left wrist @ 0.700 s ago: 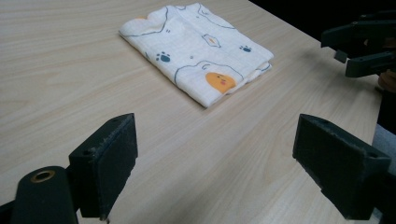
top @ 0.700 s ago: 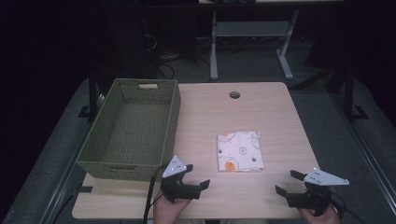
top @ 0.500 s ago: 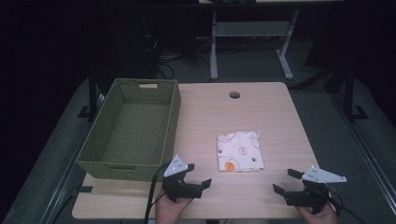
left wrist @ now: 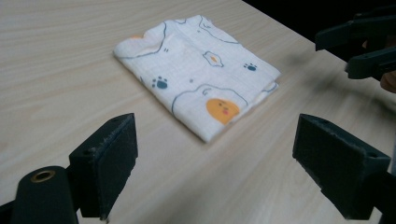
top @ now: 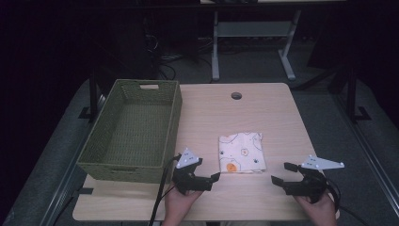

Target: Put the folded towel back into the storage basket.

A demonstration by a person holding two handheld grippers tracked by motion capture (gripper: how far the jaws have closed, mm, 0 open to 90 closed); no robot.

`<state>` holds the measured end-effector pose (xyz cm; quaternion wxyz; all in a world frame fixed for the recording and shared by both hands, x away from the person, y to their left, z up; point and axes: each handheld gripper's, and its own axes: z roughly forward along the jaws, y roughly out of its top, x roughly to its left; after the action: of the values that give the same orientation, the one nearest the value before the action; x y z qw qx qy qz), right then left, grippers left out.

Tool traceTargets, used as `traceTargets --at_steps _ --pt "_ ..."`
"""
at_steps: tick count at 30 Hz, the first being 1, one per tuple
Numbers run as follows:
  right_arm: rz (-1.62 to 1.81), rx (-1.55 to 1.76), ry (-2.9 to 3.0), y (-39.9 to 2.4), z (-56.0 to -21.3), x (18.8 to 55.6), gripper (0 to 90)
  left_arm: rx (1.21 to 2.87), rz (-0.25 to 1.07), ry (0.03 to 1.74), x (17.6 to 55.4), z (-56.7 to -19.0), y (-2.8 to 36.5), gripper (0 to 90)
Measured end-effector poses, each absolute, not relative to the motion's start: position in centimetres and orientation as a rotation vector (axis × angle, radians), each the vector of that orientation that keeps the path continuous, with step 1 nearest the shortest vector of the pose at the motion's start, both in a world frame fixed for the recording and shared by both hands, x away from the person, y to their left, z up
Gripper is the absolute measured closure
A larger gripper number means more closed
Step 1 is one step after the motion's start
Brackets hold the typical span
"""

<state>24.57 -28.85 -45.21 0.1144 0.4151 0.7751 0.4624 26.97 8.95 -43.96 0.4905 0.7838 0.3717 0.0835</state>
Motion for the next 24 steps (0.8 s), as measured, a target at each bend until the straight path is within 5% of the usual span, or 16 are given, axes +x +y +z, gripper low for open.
traceTargets --at_steps 24 --pt "1.297 1.308 2.380 -26.6 -42.9 32.5 23.0 1.868 0.175 1.039 32.6 -44.6 4.8 18.3"
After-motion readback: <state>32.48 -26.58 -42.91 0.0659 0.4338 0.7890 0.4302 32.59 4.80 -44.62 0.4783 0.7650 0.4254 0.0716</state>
